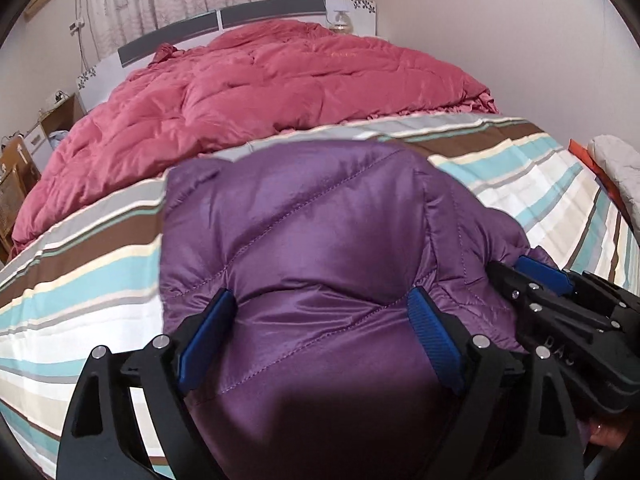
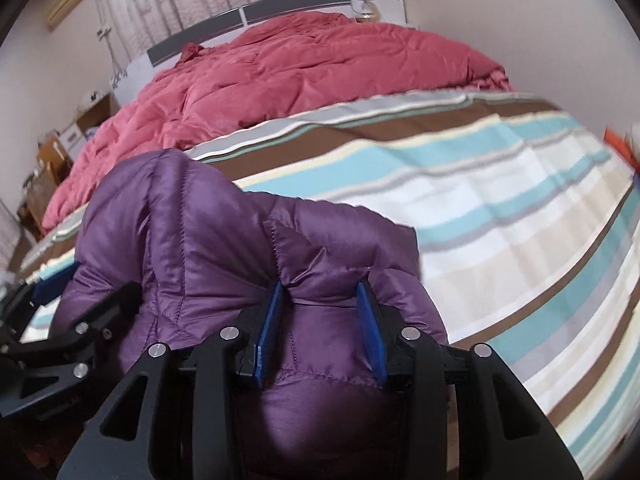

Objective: Fold large clothes

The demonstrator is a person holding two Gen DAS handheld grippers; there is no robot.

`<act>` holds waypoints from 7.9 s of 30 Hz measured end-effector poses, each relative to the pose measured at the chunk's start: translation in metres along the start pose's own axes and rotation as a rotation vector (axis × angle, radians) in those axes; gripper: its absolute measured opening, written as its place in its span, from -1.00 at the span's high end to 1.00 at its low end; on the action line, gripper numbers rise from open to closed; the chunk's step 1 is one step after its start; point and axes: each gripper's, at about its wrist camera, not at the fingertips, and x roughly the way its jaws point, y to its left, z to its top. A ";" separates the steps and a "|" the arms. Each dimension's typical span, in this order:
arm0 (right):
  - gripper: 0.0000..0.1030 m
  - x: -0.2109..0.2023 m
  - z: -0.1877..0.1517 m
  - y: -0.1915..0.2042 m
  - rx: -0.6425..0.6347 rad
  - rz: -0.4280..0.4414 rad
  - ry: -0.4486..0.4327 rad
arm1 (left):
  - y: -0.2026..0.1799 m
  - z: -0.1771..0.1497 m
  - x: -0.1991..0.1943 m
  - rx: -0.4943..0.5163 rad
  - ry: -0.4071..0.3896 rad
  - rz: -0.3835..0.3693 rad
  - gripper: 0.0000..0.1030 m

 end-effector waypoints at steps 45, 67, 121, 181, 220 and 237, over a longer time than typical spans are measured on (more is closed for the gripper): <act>-0.17 -0.086 -0.051 -0.031 0.029 0.108 -0.104 | 0.023 -0.071 -0.082 -0.026 -0.155 0.012 -0.96; -0.30 -0.032 -0.051 -0.062 0.175 0.303 0.164 | 0.065 -0.077 -0.049 -0.150 0.083 -0.273 -0.97; 0.55 -0.075 -0.032 -0.026 0.102 0.483 -0.042 | 0.047 -0.077 -0.122 -0.030 -0.135 -0.212 0.10; 0.13 0.022 -0.048 0.225 -0.274 0.414 0.056 | 0.272 -0.166 -0.103 -0.298 -0.157 0.214 -0.32; -0.26 -0.049 -0.091 0.211 -0.320 0.303 -0.040 | 0.240 -0.208 -0.144 -0.355 -0.135 0.237 -0.96; -0.81 -0.118 -0.146 0.213 -0.418 0.356 -0.160 | 0.216 -0.238 -0.197 -0.411 -0.177 0.418 -0.96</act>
